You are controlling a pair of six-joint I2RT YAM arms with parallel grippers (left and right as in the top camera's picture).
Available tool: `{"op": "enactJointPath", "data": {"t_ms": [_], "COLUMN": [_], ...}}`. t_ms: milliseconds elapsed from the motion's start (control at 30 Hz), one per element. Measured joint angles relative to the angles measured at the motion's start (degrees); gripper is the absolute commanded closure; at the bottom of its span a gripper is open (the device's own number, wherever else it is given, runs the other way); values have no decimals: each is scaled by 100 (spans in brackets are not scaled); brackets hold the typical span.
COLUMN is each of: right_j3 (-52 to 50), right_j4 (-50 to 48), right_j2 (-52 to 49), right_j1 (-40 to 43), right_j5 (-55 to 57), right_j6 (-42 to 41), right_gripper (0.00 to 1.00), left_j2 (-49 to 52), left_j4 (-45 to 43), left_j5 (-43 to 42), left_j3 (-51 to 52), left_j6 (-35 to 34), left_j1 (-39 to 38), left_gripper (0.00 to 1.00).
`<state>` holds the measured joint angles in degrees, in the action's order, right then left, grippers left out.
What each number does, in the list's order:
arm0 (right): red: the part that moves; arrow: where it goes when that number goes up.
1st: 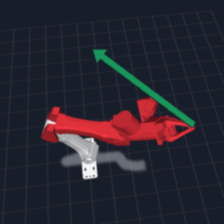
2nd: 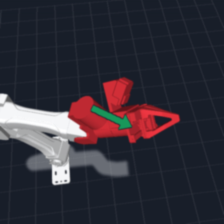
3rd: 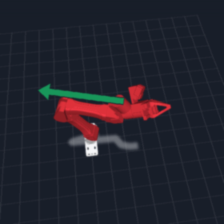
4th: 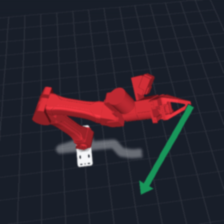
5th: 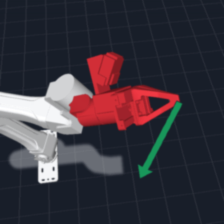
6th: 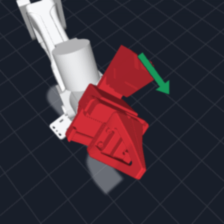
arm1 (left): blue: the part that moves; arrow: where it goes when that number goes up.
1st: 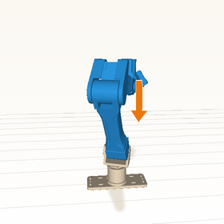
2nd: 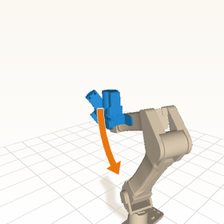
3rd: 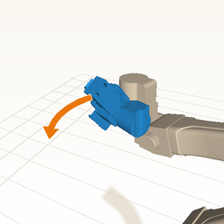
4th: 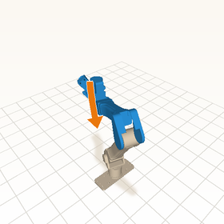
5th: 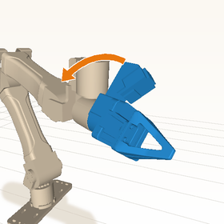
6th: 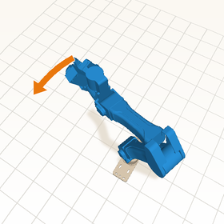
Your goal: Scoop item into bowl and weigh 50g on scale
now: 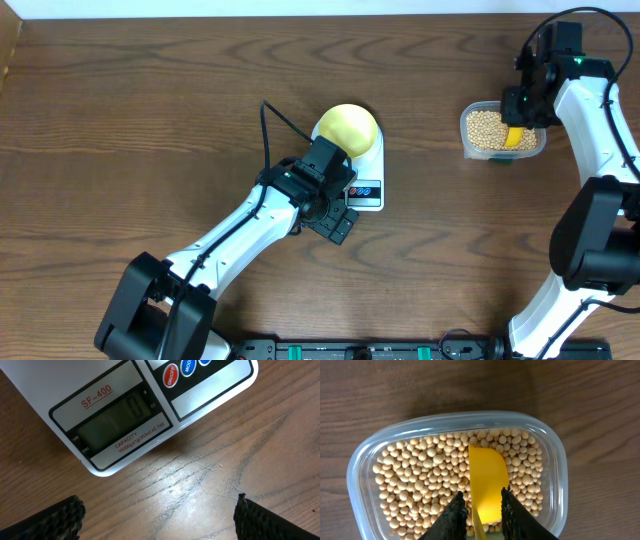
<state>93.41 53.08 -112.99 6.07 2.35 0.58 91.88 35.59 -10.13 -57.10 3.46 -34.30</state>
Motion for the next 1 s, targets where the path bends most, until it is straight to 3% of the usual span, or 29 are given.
{"op": "enactJointPath", "data": {"t_ms": [267,700,1000], "right_j3": [-4,-4,-4], "right_j4": [-28,13,136], "right_j2": [0,0,0], "right_j1": [0,4,428], "right_j5": [-26,-208,-1060], "right_j6": [4,-9,-4], "right_gripper": [99,99,99], "left_j2": [0,0,0], "left_j4": [0,-2,0], "left_j5": [0,0,0], "left_j3": [-2,-2,-2], "left_j6": [0,0,0], "left_j1": [0,0,0], "left_gripper": [2,2,2]}}
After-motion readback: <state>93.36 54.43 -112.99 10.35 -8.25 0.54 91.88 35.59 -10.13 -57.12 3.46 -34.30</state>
